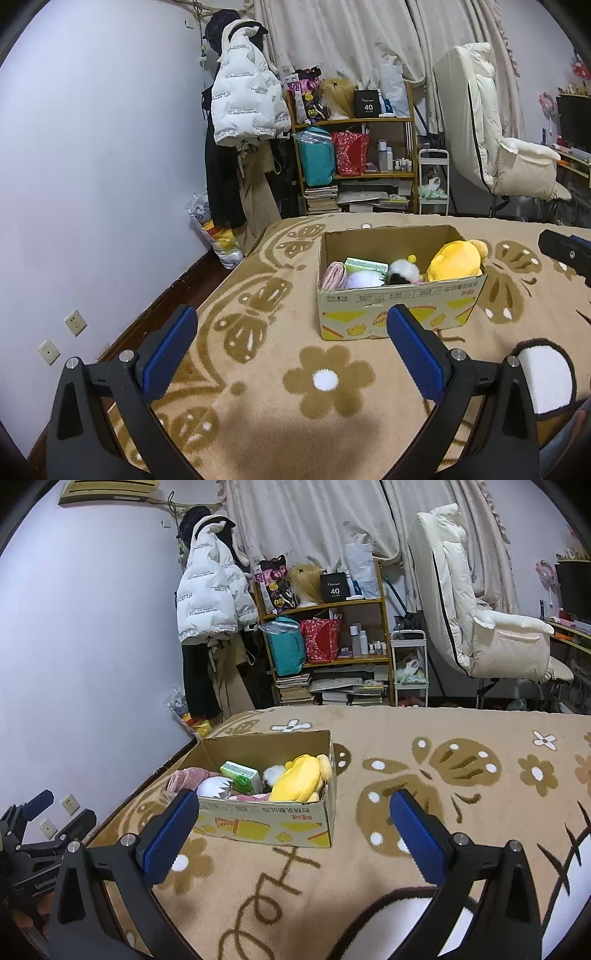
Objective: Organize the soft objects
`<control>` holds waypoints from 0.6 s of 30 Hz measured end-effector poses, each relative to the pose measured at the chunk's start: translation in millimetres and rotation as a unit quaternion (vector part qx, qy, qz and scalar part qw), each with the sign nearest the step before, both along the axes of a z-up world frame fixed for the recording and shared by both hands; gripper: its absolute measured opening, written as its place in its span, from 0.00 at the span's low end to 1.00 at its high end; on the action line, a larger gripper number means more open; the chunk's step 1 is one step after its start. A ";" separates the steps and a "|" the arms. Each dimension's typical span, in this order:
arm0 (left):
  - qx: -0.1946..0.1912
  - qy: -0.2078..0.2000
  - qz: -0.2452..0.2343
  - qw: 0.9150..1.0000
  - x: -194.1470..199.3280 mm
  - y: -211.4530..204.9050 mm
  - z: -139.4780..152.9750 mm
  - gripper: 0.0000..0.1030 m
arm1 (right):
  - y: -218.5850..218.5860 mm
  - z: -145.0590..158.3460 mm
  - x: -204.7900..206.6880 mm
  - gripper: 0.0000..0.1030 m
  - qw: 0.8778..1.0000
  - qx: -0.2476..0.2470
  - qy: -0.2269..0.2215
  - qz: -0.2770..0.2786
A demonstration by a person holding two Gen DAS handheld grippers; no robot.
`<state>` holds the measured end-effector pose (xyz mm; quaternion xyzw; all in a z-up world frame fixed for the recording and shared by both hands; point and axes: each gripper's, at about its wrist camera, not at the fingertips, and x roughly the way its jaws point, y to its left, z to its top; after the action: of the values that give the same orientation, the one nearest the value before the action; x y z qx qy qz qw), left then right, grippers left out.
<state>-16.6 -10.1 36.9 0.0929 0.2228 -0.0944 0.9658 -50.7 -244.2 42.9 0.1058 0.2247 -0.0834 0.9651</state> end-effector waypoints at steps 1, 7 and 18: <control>0.000 0.000 0.001 1.000 -0.7 0.0 -0.3 0.99 | 0.1 -0.4 -0.2 1.00 1.000 0.000 0.000 0.000; 0.000 0.000 0.001 1.000 -1.5 0.5 0.5 0.99 | 0.9 -1.6 0.8 1.00 1.000 0.001 0.002 0.000; -0.006 0.005 -0.001 1.000 -2.9 2.4 -1.3 0.99 | 4.7 -12.5 1.8 1.00 1.000 0.000 0.017 0.007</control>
<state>-19.5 -7.7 35.6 0.0866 0.2270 -0.0967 0.9652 -48.9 -239.5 30.4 0.1026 0.2416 -0.0785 0.9617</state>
